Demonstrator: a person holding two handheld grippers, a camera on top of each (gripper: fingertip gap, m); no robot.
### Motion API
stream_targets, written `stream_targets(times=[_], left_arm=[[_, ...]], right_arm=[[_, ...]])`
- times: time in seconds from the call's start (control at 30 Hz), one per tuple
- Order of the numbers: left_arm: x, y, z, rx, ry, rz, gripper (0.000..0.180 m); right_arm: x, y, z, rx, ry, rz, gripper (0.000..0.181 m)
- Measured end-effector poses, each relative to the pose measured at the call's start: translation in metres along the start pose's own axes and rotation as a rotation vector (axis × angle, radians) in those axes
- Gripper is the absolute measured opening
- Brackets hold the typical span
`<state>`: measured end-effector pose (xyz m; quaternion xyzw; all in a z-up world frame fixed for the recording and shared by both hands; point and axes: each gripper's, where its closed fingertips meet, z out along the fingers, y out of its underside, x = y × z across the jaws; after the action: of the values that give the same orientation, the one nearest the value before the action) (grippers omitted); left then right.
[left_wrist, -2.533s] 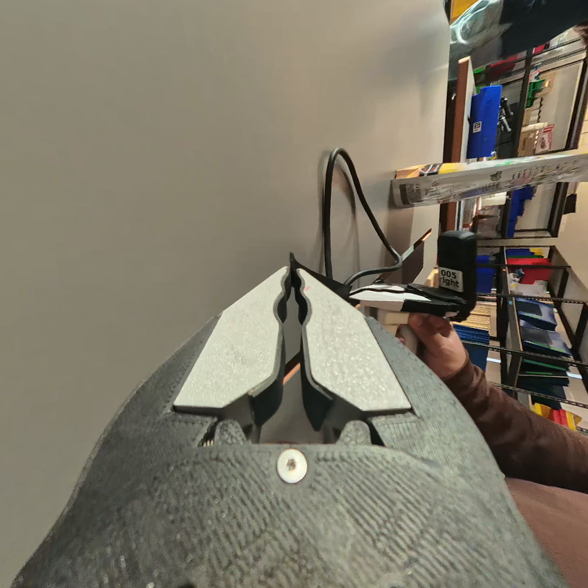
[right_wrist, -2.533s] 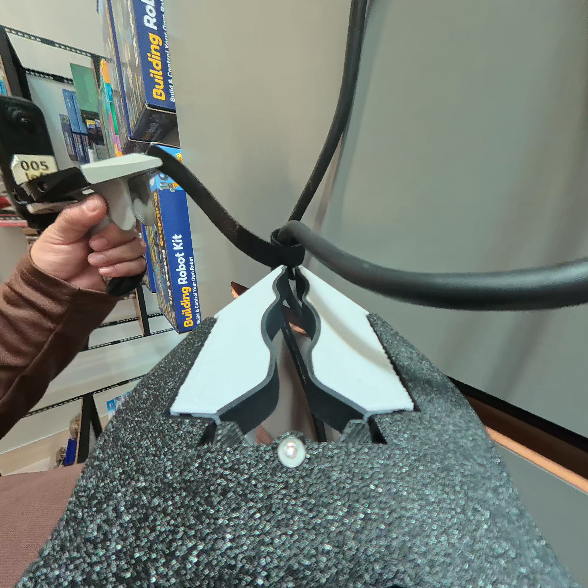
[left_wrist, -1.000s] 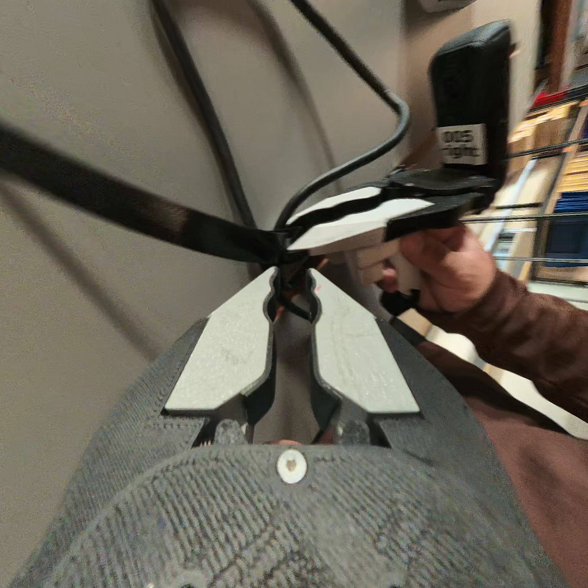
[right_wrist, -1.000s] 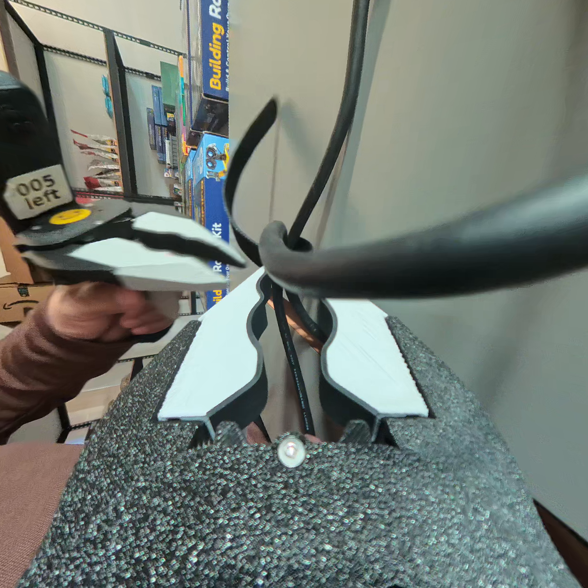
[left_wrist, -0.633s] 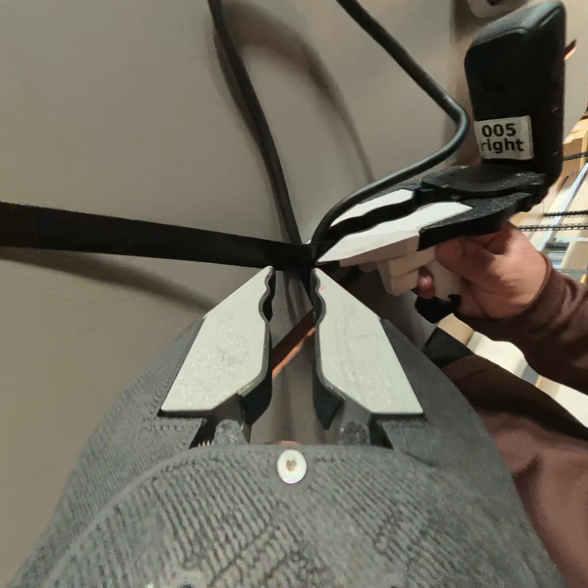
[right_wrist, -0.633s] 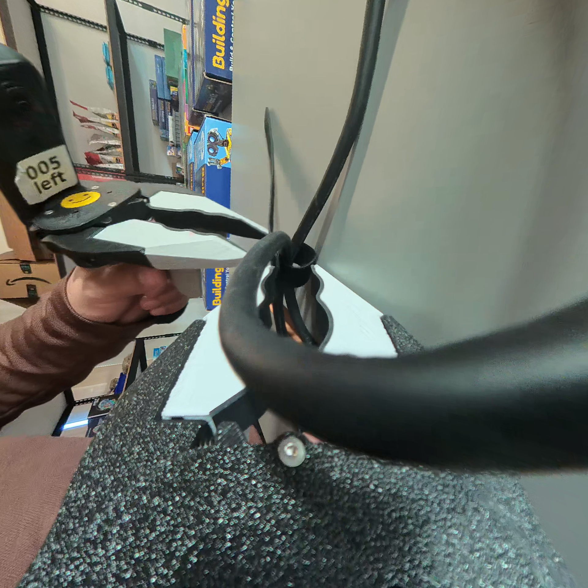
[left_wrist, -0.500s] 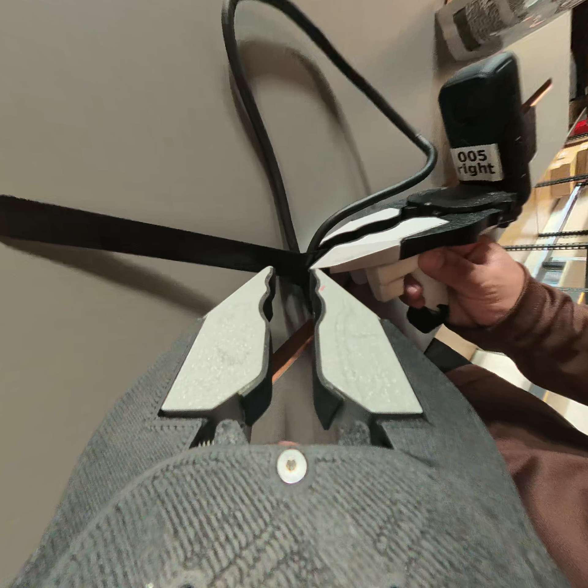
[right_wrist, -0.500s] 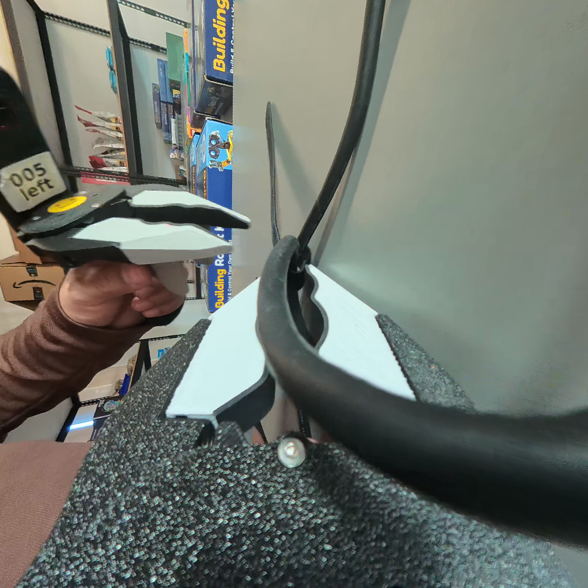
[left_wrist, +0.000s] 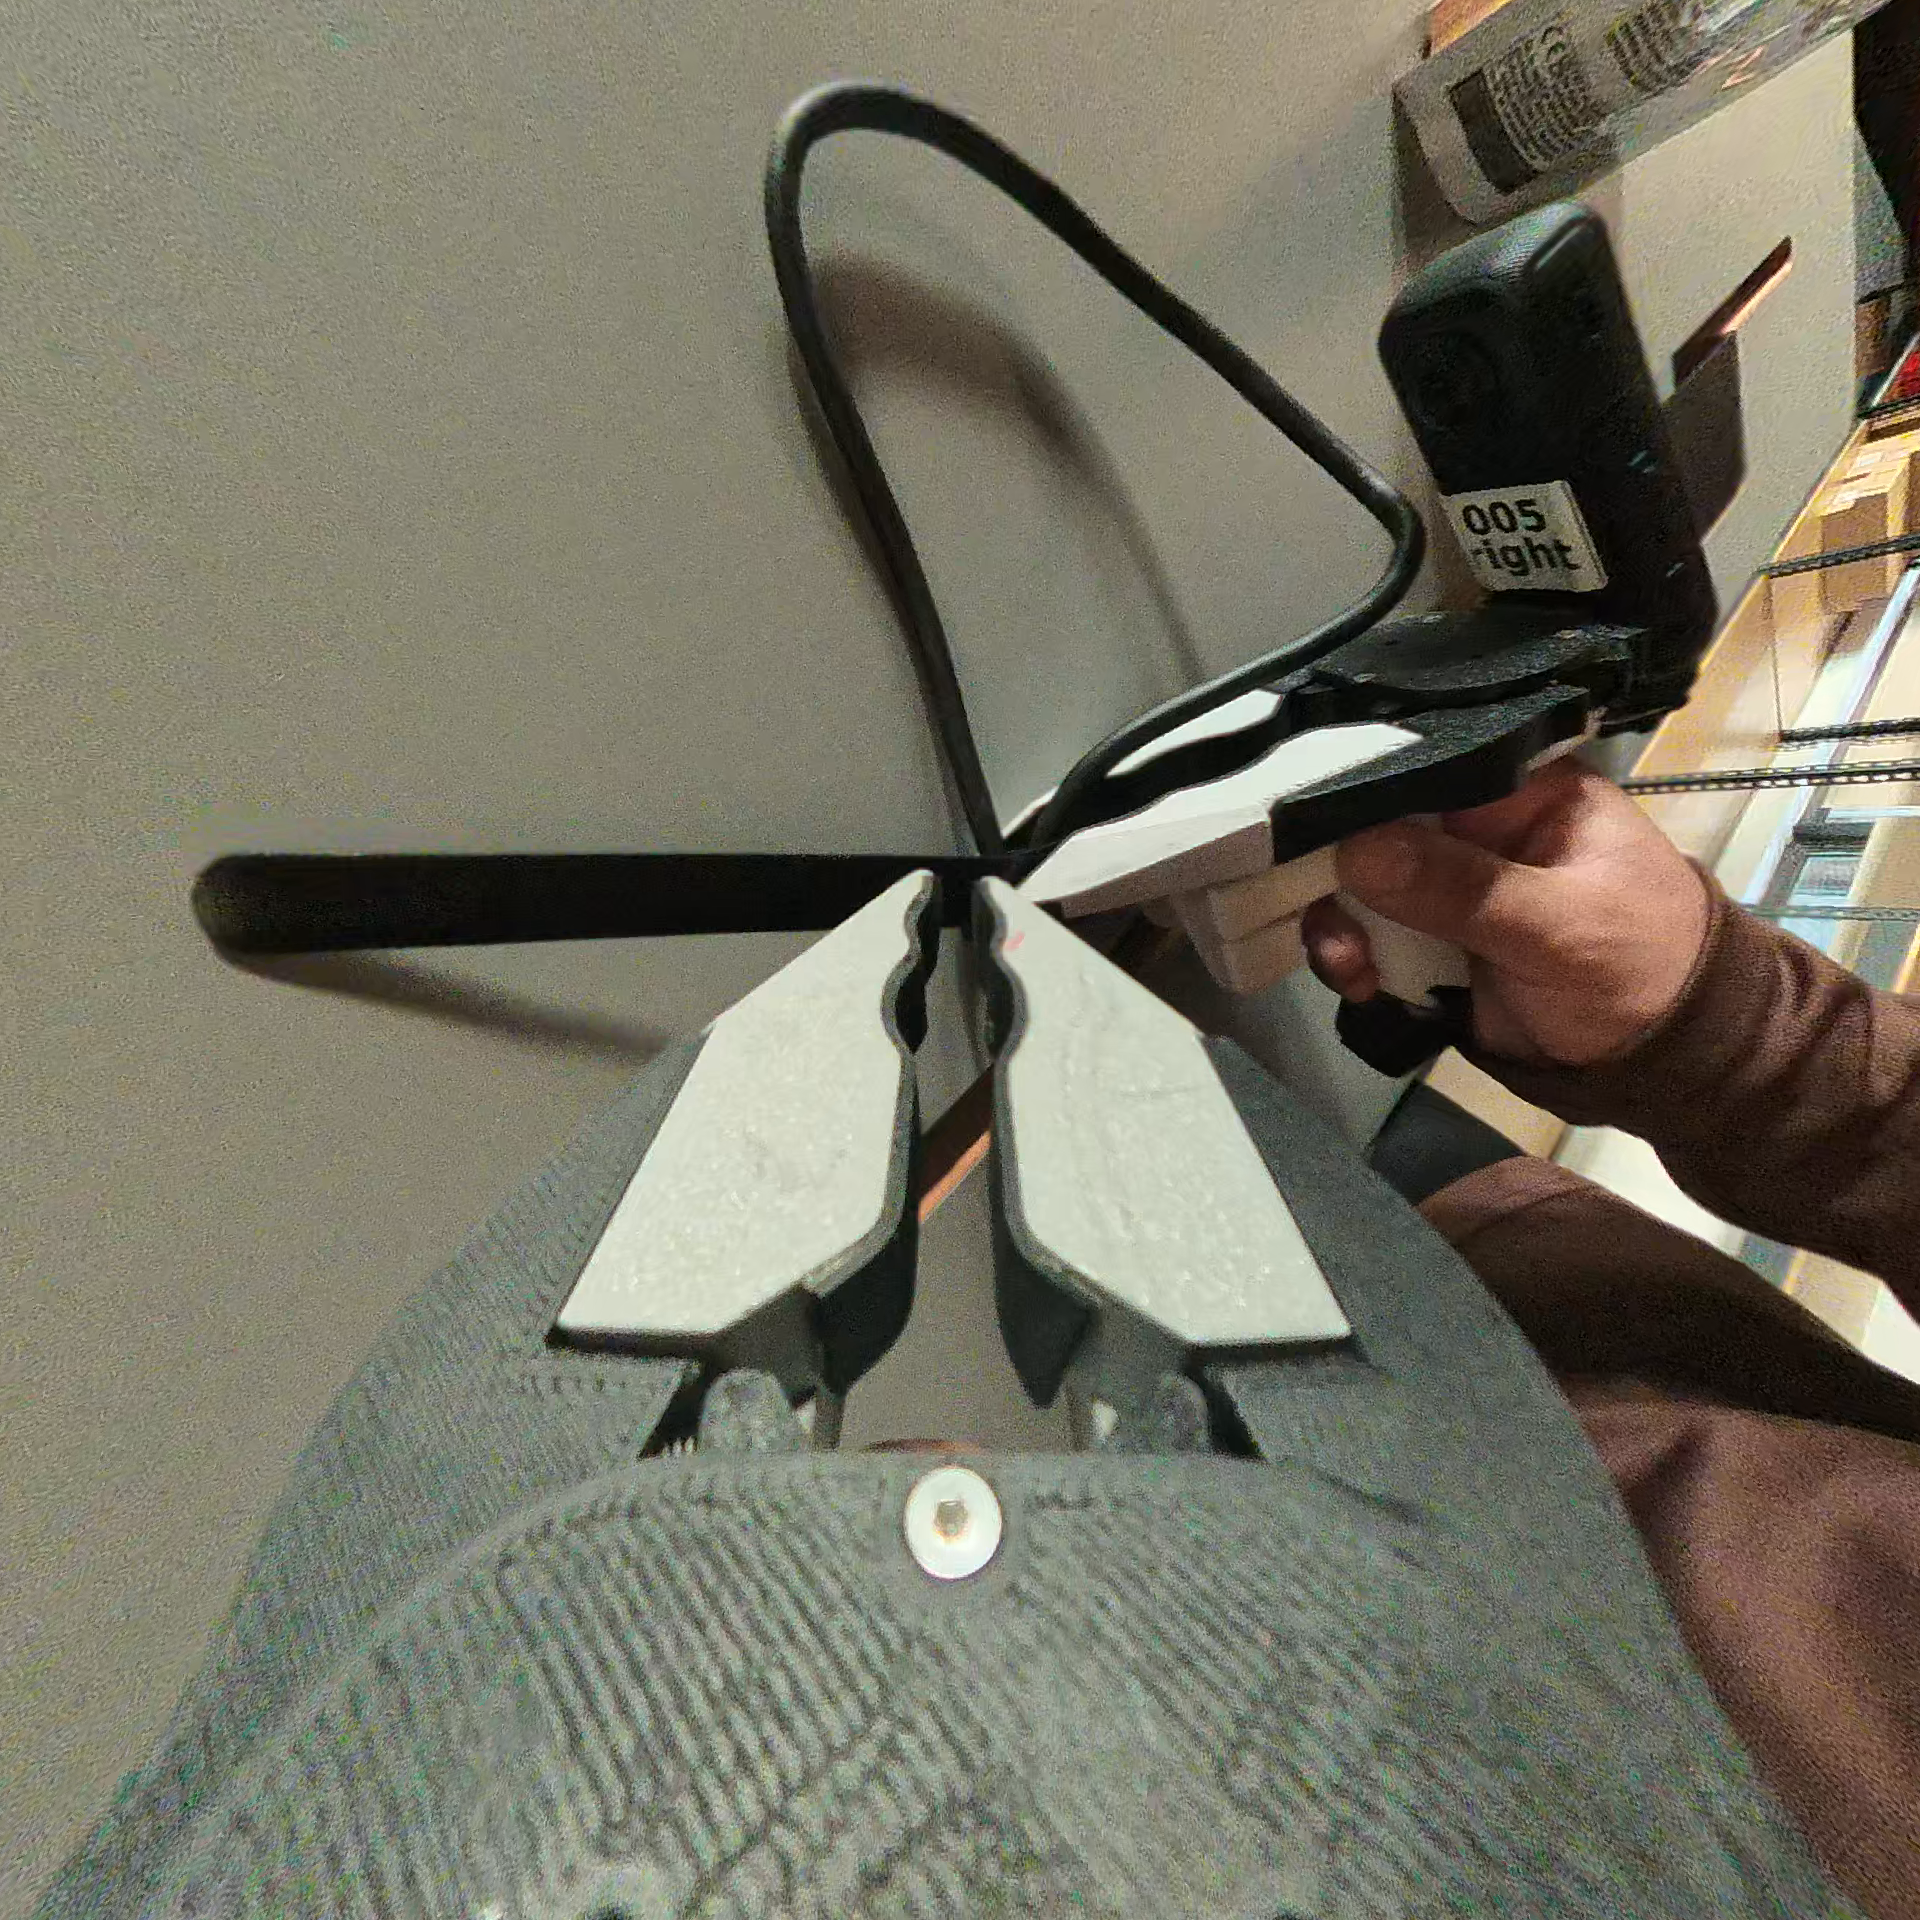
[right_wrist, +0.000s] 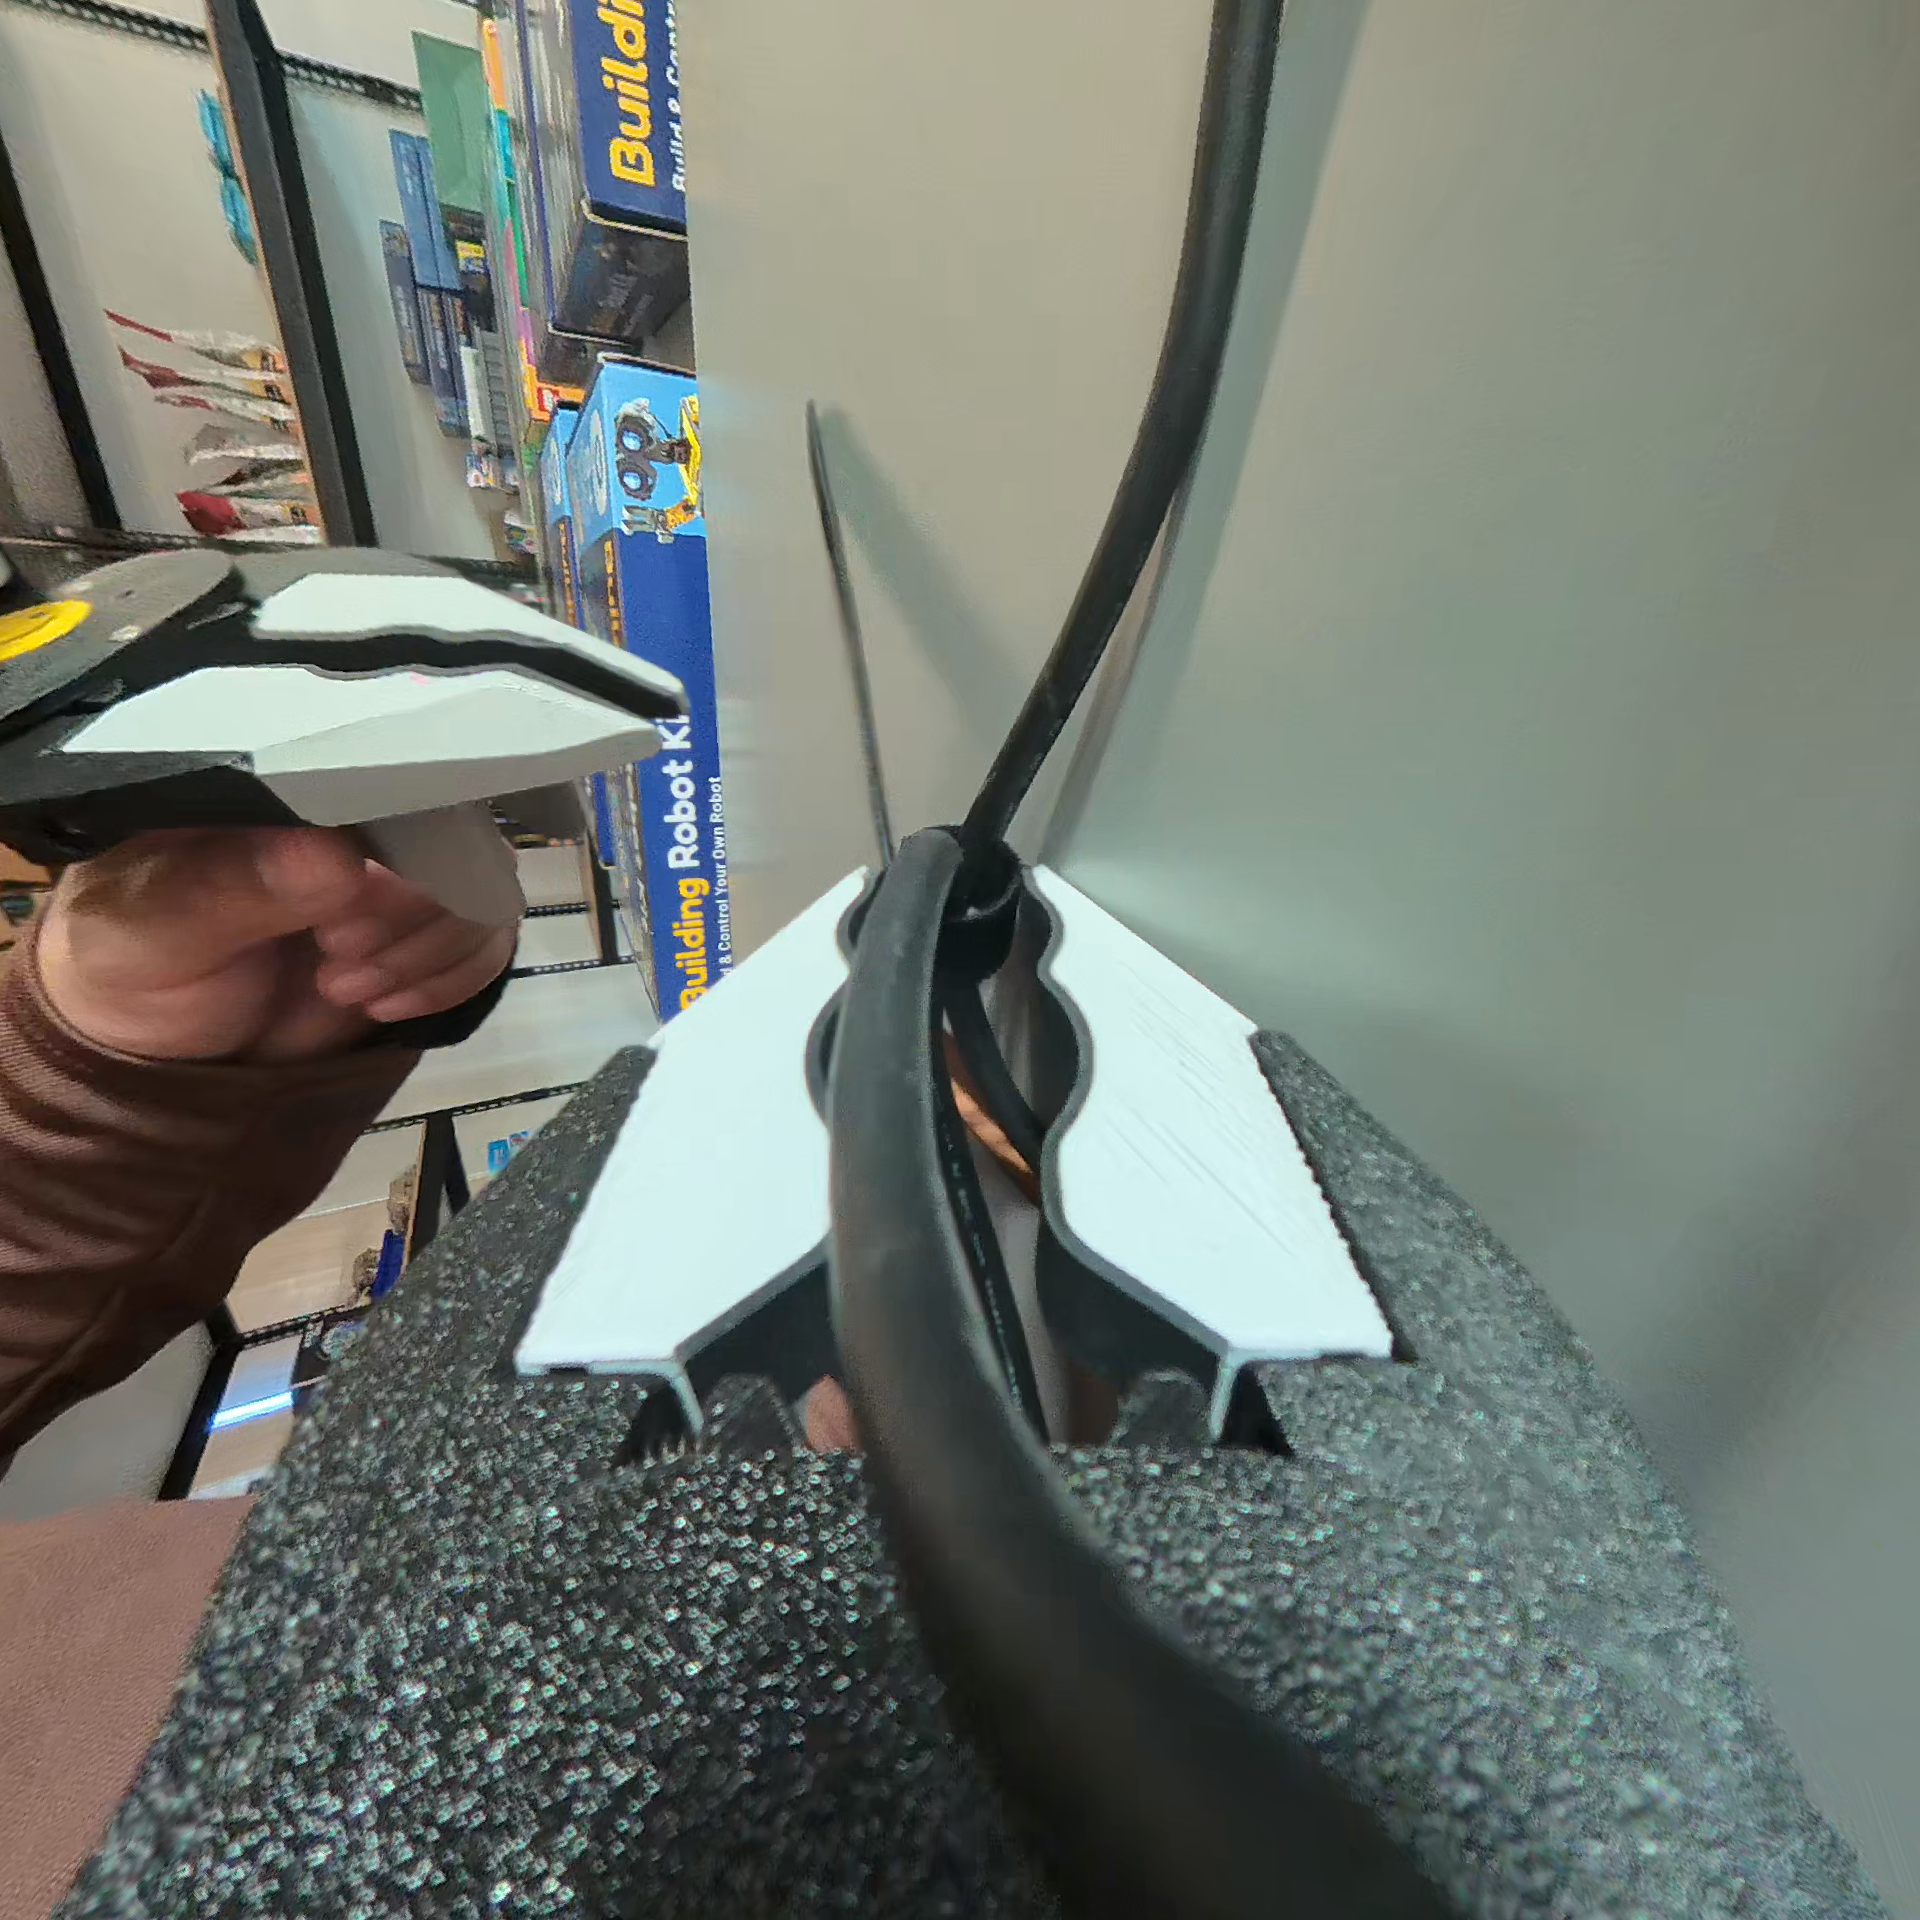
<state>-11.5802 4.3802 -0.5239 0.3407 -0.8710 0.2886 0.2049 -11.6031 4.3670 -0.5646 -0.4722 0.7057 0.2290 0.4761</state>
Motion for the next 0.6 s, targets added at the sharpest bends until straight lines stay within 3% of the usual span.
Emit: stream_targets(times=[0.07,0.27,0.47,0.6], left_arm=[[-0.013,0.007,-0.002,-0.036,-0.020,-0.052,0.003],[-0.017,0.012,-0.004,-0.015,0.024,-0.039,0.017],[0.004,0.011,0.003,-0.024,0.031,0.067,0.015],[0.029,-0.001,-0.002,0.013,0.105,0.084,0.010]], right_arm=[[0.000,0.000,0.005,-0.005,-0.009,0.009,0.018],[-0.016,0.003,0.007,0.017,-0.089,-0.044,0.014],[-0.043,-0.002,-0.018,0.094,-0.226,-0.083,0.011],[-0.051,0.000,-0.033,0.089,-0.163,-0.171,0.011]])
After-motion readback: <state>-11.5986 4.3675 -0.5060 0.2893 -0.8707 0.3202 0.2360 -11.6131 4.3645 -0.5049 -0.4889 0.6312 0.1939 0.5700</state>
